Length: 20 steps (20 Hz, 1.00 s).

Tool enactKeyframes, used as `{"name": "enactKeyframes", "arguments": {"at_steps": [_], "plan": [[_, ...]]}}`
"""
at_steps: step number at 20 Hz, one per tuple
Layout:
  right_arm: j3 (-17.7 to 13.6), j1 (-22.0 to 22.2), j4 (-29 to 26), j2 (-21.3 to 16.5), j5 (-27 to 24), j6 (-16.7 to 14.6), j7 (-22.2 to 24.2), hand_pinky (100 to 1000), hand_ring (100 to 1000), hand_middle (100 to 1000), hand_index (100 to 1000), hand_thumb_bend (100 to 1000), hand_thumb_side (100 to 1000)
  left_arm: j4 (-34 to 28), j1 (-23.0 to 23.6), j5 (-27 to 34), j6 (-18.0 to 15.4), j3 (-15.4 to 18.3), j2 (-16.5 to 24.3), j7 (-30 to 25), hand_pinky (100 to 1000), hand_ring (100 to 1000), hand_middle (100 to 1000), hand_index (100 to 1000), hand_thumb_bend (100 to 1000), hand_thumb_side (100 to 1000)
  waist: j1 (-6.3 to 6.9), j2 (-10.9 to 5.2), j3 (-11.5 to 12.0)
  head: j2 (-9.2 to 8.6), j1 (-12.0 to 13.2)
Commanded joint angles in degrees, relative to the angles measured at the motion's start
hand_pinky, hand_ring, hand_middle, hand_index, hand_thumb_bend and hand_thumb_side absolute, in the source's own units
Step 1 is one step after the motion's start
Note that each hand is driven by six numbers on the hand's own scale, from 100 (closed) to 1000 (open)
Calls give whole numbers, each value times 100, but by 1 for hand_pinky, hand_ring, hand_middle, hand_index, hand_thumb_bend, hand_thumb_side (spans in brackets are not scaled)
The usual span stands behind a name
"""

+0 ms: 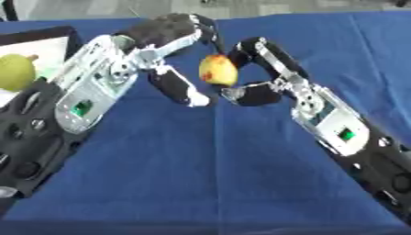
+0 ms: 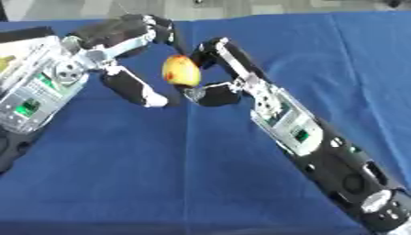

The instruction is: Pick up the objects with one hand, pass them to the other hand, and then place them into the box on the other side of the table.

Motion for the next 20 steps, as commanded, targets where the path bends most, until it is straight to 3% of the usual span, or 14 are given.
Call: {"name": "enactKeyframes", "arguments": {"at_steps": [1, 4, 20], "plan": [[-28, -64, -70, -103, 28, -6, 2, 682, 644, 462, 513, 384, 100, -65, -78, -26, 36, 96, 104, 52, 767, 772, 749, 752, 478, 260, -11, -135, 2, -15, 8], [-23, -61, -58, -95, 22, -15, 8, 682, 644, 462, 513, 384, 100, -23, -63, -28, 80, 95, 84, 136, 765, 769, 745, 747, 411, 262, -10, -132, -3, -15, 8], [-1, -65, -45, -70, -40, -93, 42, 681, 644, 463, 512, 385, 100, 325, -56, -232, 3, 87, -68, 399, 758, 763, 735, 742, 415, 222, -8, -129, -30, -15, 28]]}}
